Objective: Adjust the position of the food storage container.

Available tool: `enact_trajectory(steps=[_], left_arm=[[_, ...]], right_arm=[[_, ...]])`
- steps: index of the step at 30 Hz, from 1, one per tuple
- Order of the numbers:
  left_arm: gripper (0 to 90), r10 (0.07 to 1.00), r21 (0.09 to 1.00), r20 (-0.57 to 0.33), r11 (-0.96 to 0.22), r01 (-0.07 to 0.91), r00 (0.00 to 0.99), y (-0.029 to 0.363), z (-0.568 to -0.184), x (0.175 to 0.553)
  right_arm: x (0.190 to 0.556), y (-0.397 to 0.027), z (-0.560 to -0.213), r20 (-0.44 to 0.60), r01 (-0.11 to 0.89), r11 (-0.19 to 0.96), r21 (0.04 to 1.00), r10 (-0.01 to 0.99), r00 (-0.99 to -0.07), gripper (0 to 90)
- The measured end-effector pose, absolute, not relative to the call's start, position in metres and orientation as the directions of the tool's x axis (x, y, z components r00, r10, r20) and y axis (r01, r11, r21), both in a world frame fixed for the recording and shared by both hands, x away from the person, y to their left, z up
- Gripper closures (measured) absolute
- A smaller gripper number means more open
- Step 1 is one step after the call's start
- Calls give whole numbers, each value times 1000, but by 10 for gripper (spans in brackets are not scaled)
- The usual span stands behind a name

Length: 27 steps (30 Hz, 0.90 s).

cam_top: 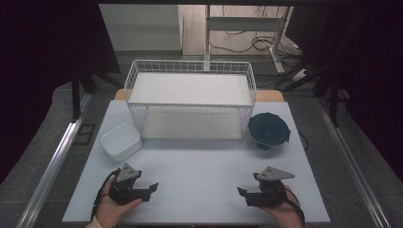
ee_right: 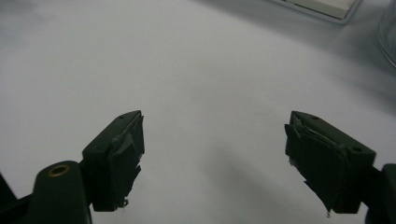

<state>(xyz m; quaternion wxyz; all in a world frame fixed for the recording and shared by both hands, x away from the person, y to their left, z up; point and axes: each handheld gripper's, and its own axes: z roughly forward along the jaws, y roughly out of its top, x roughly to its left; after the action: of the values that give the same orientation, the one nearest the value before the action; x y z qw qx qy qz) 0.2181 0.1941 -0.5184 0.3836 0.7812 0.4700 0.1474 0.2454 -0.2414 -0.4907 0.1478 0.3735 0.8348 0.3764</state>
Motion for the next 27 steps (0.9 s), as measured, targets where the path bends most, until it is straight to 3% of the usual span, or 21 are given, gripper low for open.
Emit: enact_trajectory(steps=[16,27], left_arm=[[208,838,751,-140,-258,608,528,193,-516,216],[206,821,756,-146,-268,598,552,192,-514,216]], right_arm=[[259,-240,-481,39,530,466,708,724,-688,305],[307,-261,-425,-47,549,464,695,792,-608,410]])
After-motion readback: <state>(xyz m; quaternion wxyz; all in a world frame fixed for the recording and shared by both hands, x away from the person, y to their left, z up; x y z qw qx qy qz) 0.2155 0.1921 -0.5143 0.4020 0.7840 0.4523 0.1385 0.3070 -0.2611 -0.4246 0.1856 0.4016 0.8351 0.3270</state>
